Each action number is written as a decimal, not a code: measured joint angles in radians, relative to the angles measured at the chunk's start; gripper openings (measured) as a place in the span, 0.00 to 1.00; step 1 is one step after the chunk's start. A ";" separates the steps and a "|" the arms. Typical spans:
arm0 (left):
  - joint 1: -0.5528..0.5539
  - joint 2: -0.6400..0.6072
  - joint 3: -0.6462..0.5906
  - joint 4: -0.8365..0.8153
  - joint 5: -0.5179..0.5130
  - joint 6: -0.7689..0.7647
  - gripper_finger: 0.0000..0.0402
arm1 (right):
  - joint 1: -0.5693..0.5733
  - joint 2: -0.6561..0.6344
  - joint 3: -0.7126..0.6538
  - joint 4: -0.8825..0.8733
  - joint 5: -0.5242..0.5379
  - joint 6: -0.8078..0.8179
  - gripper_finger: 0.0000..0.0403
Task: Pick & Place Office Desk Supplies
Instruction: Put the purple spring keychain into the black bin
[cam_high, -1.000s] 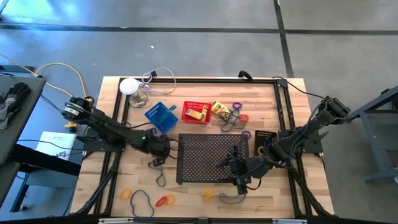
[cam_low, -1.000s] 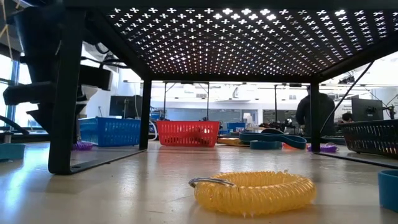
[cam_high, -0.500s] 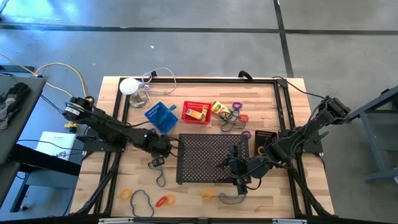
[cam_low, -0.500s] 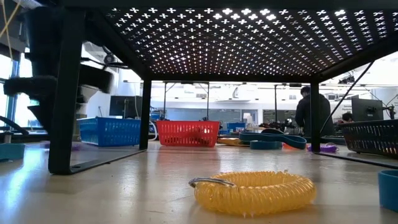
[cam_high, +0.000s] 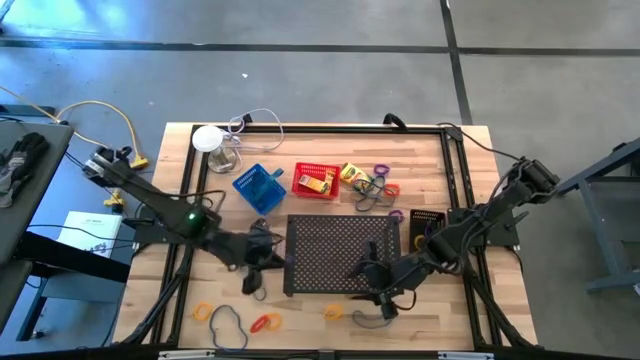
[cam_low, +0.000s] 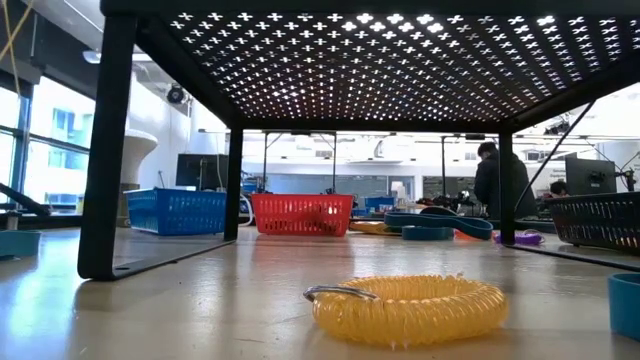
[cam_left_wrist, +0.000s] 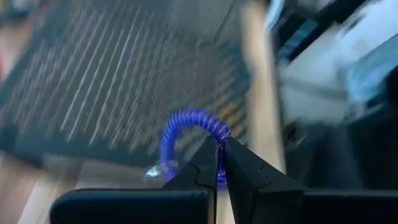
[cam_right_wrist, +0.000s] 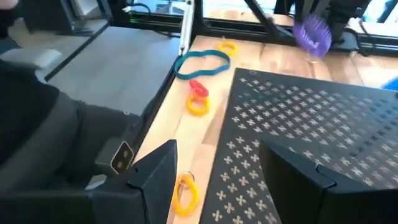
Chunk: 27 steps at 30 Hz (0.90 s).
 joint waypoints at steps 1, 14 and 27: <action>-0.014 0.001 0.003 0.075 -0.017 0.032 0.02 | -0.001 0.012 0.000 0.020 -0.008 -0.015 0.53; -0.034 0.183 0.003 0.577 0.039 0.194 0.02 | -0.011 0.137 0.000 0.429 0.184 -0.316 0.53; 0.013 0.223 0.003 0.602 0.064 0.198 0.02 | -0.055 0.145 0.001 0.446 0.028 -0.314 0.53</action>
